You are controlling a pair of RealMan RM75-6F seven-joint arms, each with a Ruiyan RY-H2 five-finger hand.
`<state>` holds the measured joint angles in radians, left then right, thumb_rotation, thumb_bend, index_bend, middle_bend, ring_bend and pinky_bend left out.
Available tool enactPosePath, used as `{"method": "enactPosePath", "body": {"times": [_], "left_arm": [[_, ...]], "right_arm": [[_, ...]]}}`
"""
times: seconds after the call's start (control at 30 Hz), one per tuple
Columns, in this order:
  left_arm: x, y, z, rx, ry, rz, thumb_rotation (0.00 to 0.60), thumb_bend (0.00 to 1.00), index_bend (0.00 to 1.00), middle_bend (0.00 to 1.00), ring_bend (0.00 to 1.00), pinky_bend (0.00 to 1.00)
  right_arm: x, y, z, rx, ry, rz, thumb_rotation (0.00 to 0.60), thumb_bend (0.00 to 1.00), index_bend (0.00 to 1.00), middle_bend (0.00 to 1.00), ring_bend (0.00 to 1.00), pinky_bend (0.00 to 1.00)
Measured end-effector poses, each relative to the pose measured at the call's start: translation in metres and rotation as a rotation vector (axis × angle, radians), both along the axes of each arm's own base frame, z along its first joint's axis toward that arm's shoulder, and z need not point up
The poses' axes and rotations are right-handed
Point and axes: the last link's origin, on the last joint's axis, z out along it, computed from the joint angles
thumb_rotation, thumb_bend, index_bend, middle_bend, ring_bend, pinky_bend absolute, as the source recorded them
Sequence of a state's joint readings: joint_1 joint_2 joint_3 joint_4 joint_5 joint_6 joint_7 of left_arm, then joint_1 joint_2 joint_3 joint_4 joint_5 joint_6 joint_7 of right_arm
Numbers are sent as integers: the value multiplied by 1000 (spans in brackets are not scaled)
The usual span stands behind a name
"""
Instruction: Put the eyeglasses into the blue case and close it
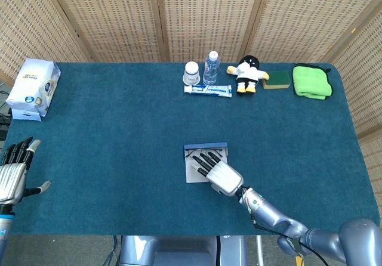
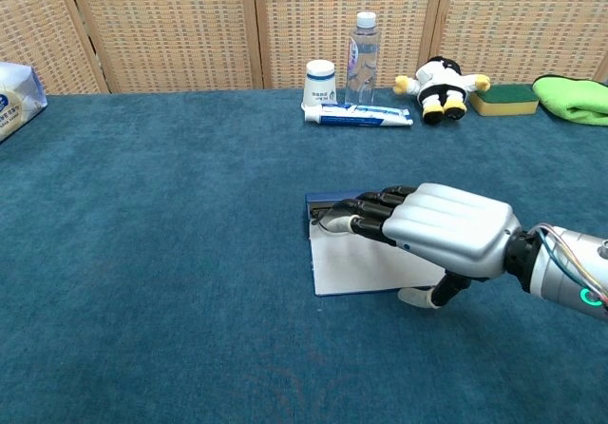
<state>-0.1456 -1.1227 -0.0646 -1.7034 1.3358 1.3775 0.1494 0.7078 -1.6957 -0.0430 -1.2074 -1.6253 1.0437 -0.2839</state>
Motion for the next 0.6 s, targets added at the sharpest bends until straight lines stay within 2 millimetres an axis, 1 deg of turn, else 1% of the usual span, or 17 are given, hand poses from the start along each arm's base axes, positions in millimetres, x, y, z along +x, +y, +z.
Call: {"method": "enactPosePath", "body": {"times": [0.6], "left_arm": [[0,0,-1,0,1,3,600,0,0,0,0,0]], "right_arm": [[-5,-2,-9,-8,27,-2,600,388,0,0,0,114]]}}
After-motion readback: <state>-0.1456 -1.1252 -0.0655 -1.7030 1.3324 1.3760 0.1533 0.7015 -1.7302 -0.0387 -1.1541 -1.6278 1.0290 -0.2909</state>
